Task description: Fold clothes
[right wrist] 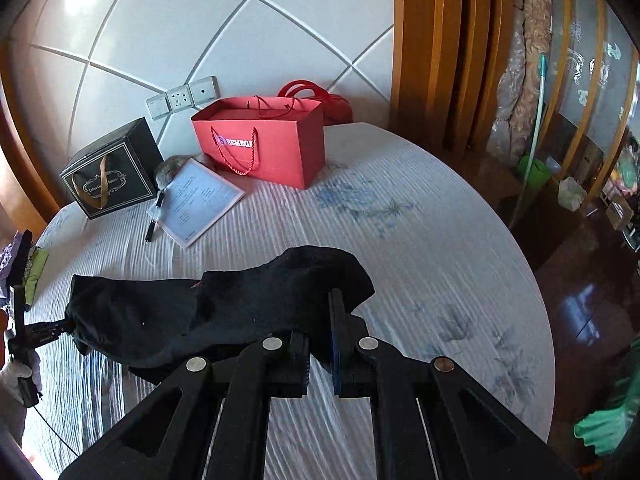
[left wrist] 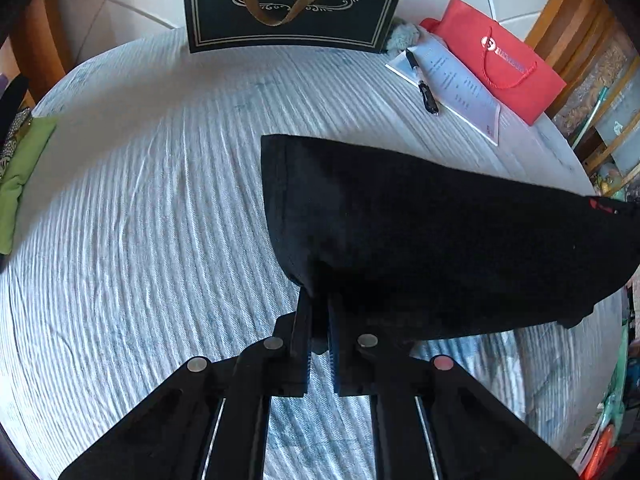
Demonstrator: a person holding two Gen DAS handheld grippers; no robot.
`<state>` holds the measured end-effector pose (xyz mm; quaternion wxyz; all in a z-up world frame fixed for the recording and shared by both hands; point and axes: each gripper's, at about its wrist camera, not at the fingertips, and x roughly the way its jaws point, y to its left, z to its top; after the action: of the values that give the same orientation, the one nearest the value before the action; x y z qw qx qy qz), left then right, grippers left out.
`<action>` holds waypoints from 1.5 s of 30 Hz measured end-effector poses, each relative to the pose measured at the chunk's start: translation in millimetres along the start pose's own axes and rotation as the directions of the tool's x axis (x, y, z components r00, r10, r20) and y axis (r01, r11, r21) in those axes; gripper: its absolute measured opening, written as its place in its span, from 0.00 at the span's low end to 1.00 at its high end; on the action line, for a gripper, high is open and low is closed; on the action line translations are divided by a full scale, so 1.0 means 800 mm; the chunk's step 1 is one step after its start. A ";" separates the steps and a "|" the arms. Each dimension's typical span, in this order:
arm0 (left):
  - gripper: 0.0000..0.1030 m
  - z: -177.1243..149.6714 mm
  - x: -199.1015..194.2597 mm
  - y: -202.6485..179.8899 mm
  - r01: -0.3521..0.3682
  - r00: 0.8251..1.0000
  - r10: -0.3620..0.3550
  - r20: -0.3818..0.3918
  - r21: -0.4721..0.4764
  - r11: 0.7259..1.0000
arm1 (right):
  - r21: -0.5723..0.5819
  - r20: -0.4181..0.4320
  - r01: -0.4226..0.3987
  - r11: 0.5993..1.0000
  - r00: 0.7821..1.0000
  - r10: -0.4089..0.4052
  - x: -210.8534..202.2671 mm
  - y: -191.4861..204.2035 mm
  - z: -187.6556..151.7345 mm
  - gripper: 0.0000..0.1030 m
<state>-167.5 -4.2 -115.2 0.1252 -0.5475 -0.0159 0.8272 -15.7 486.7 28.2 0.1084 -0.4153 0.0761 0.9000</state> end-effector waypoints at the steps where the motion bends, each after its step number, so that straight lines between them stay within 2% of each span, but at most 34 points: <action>1: 0.05 0.004 -0.017 -0.002 -0.003 1.000 0.003 0.026 0.003 1.000 | -0.005 0.000 0.006 1.000 1.000 -0.006 0.000 0.000 0.001 0.07; 4: 0.04 0.024 -0.080 -0.010 -0.019 0.991 0.014 0.134 0.037 0.999 | -0.035 0.041 0.010 0.999 0.999 -0.009 -0.008 0.008 0.013 0.07; 7: 0.04 0.060 -0.139 -0.008 -0.042 0.970 0.030 0.243 0.043 0.998 | -0.080 0.112 0.032 0.996 0.993 -0.023 -0.016 0.026 0.040 0.07; 10: 0.04 0.103 -0.191 -0.001 -0.088 0.940 0.069 0.335 0.039 0.995 | -0.122 0.205 0.021 0.992 0.979 0.004 -0.031 0.054 0.089 0.07; 13: 0.04 0.146 -0.243 0.007 -0.140 0.898 0.115 0.424 0.027 0.990 | -0.162 0.308 0.012 0.987 0.951 0.040 -0.051 0.084 0.141 0.06; 15: 0.04 0.165 -0.289 0.015 -0.168 0.858 0.144 0.492 0.003 0.986 | -0.175 0.402 0.004 0.985 0.913 0.068 -0.085 0.102 0.173 0.06; 18: 0.04 0.185 -0.371 0.031 -0.199 0.783 0.185 0.594 -0.042 0.979 | -0.174 0.539 0.005 0.985 0.837 0.091 -0.144 0.120 0.214 0.06; 21: 0.04 0.184 -0.449 0.047 -0.188 0.718 0.188 0.671 -0.073 0.979 | -0.152 0.640 0.007 0.988 0.762 0.093 -0.202 0.125 0.236 0.06; 23: 0.04 0.166 -0.488 0.054 -0.185 0.686 0.182 0.704 -0.073 0.980 | -0.145 0.679 -0.014 0.989 0.726 0.110 -0.236 0.119 0.234 0.06; 24: 0.04 0.153 -0.500 0.056 -0.186 0.680 0.174 0.712 -0.062 0.981 | -0.152 0.690 -0.026 0.988 0.713 0.125 -0.249 0.115 0.226 0.06; 25: 0.04 0.136 -0.507 0.058 -0.184 0.683 0.162 0.713 -0.047 0.982 | -0.164 0.691 -0.028 0.986 0.710 0.135 -0.257 0.111 0.213 0.06; 26: 0.04 0.116 -0.508 0.060 -0.183 0.694 0.149 0.704 -0.027 0.983 | -0.178 0.681 -0.026 0.984 0.719 0.142 -0.261 0.110 0.195 0.06; 28: 0.04 0.071 -0.497 0.065 -0.189 0.730 0.132 0.670 0.013 0.982 | -0.202 0.655 -0.019 0.979 0.740 0.150 -0.266 0.106 0.158 0.06; 29: 0.04 0.047 -0.488 0.068 -0.190 0.751 0.125 0.648 0.030 0.981 | -0.211 0.631 -0.009 0.978 0.763 0.143 -0.261 0.103 0.133 0.06; 33: 0.04 -0.055 -0.414 0.090 -0.160 0.857 0.114 0.502 0.049 0.986 | -0.201 0.467 -0.057 0.978 0.872 0.147 -0.219 0.085 0.023 0.06; 36: 0.04 -0.126 -0.338 0.108 -0.127 0.933 0.104 0.345 0.044 0.991 | -0.180 0.290 -0.061 0.982 0.950 0.112 -0.173 0.081 -0.069 0.06; 38: 0.04 -0.163 -0.275 0.120 -0.101 0.973 0.092 0.210 0.036 0.994 | -0.159 0.151 -0.055 0.986 0.985 0.079 -0.136 0.078 -0.128 0.06; 39: 0.04 -0.178 -0.244 0.124 -0.095 0.985 0.089 0.146 0.037 0.995 | -0.141 0.079 -0.054 0.989 0.995 0.066 -0.117 0.076 -0.156 0.06; 41: 0.04 -0.203 -0.190 0.129 -0.091 0.995 0.089 0.033 0.043 0.995 | -0.110 -0.025 -0.059 0.992 0.998 0.057 -0.091 0.070 -0.190 0.06; 44: 0.08 -0.226 -0.142 0.134 -0.079 0.992 0.084 -0.095 0.056 0.995 | -0.081 -0.147 -0.057 0.995 0.988 0.044 -0.064 0.064 -0.227 0.07; 45: 0.08 -0.232 -0.130 0.136 -0.072 0.987 0.080 -0.139 0.059 0.996 | -0.071 -0.187 -0.055 0.996 0.982 0.041 -0.055 0.062 -0.240 0.12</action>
<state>19.6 -153.2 -113.2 0.1091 -0.6013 0.0360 0.7907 139.7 389.3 -59.0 0.0633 -0.4992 0.0614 0.8620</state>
